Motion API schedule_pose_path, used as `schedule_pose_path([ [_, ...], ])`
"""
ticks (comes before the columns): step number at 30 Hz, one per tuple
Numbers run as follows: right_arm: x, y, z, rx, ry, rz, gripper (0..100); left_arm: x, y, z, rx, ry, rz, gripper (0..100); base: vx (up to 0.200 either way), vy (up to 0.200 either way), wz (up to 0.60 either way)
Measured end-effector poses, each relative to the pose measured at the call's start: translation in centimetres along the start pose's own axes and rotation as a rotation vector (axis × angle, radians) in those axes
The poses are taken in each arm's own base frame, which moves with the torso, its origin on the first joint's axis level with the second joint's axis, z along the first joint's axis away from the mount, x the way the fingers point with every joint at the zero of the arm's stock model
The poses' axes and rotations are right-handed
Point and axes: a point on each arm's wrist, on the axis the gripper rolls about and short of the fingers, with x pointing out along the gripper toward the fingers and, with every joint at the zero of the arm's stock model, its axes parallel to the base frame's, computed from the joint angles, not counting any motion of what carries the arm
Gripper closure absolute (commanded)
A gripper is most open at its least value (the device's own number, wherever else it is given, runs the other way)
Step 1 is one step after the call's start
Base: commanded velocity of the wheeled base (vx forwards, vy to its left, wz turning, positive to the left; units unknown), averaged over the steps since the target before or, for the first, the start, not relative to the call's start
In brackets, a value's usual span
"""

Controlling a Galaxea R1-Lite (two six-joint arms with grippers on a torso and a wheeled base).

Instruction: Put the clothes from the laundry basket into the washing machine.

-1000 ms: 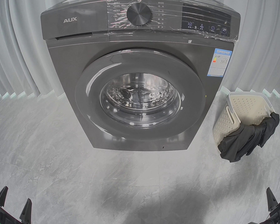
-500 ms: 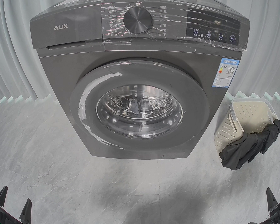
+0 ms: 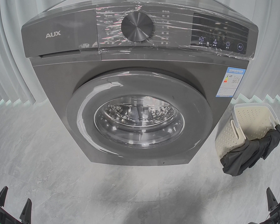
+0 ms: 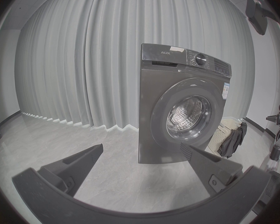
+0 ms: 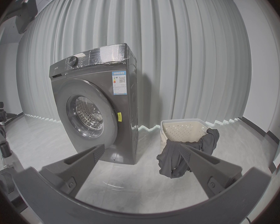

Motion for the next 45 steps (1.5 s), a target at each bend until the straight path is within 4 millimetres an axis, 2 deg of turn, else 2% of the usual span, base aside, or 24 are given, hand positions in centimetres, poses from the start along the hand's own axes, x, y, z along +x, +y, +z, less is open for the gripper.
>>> schedule_pose_path([
  [8,0.0,0.0,0.0,0.0,0.0,0.0,0,0.0,0.0,0.0,-0.001,0.0,0.0,0,0.15,0.0,0.0],
  [17,0.0,0.0,0.0,0.0,0.0,0.0,0,0.0,0.0,0.01,-0.001,-0.001,0.0,0,0.0,0.0,0.0],
  [23,0.0,0.0,0.0,0.0,0.0,0.0,0,0.0,0.0,0.0,-0.001,-0.001,0.0,0,0.2,0.0,0.0],
  [45,0.0,0.0,-0.02,0.002,0.001,0.001,0,0.0,0.0,0.0,-0.001,-0.001,0.0,0,0.009,0.0,0.0],
])
